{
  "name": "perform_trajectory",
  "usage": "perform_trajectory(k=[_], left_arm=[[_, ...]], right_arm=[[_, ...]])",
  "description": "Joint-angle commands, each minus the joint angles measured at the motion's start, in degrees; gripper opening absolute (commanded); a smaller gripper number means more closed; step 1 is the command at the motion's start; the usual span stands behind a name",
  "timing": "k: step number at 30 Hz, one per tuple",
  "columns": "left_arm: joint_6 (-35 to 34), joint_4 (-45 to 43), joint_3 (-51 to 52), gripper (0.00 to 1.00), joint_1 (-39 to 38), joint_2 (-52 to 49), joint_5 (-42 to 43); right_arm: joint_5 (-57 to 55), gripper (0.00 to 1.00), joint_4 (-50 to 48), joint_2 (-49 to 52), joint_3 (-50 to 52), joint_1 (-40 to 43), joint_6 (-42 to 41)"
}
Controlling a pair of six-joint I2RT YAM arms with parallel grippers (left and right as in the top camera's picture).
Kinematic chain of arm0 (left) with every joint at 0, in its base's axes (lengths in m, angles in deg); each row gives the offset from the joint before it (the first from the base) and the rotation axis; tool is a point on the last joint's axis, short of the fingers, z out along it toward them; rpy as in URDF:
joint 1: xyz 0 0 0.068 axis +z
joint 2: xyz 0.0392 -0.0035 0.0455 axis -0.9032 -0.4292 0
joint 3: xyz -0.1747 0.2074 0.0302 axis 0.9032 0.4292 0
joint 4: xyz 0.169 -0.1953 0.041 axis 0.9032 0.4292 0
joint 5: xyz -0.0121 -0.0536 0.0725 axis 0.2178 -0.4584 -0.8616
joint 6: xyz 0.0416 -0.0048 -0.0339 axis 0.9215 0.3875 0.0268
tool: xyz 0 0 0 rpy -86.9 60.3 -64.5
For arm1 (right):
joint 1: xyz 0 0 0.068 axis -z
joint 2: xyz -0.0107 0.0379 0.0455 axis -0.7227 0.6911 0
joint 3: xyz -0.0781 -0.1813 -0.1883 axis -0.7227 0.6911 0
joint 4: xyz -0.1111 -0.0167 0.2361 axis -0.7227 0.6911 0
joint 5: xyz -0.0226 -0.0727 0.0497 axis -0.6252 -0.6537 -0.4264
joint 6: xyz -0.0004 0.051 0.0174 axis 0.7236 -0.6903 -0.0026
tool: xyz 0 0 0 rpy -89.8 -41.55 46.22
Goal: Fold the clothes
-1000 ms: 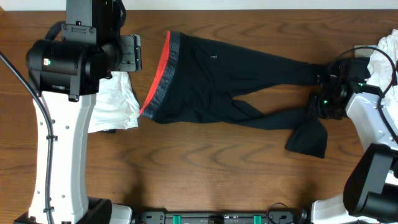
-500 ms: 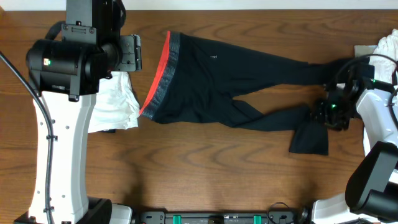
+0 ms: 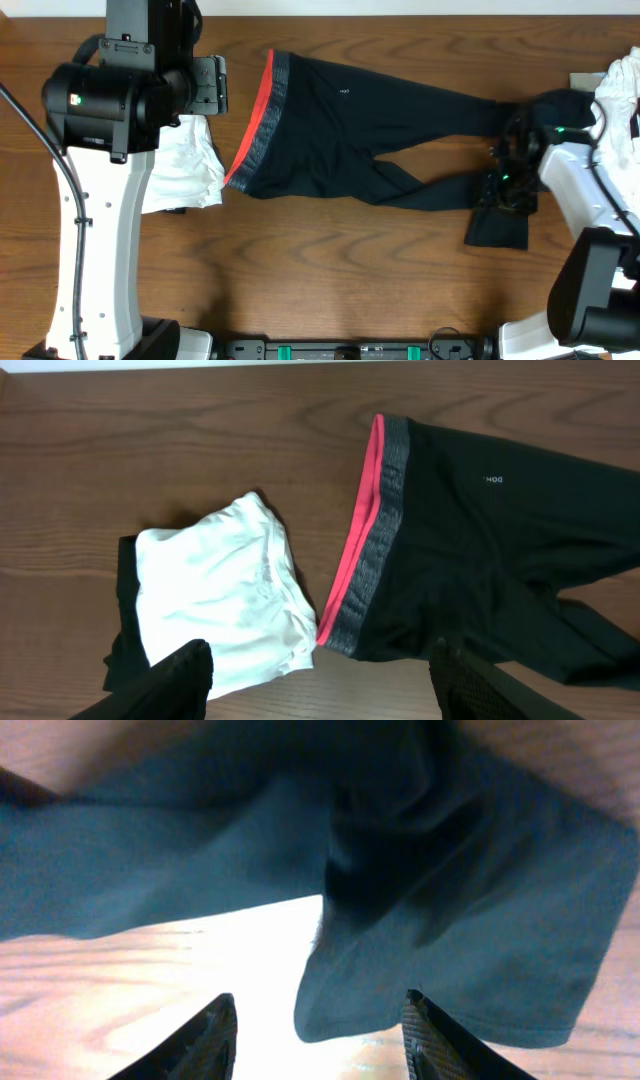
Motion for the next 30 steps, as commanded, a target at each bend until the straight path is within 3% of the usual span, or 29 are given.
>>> perform_trajectory(k=[1,11,18,23,30], left_arm=[[-0.33,0.11,-0.42,0.72,0.22,0.20,-0.66],[-0.35,-0.22,-0.42,0.71,0.22,0.20,-0.66],[-0.33,-0.35,-0.42,0.72,0.24,0.20,-0.66],[-0.35,-0.87,-0.42,0.72,0.22,0.20,-0.66],[-0.33,-0.94,-0.42,0.71,0.22,0.20,-0.66]], right_arm=[[-7.80,0.52,-1.25,-0.13,3.65,-2.38,-6.14],[-12.31,0.47,-7.19,-0.13,10.91,-3.13,-12.00],[-11.89,0.01,-7.80,-0.24,12.87,-3.13,-12.17],[-2.36,0.01,-0.15,-1.64,8.26,-3.08,-3.80],[-0.90,0.01,8.17,-7.26,-0.83,-0.35,-2.40]])
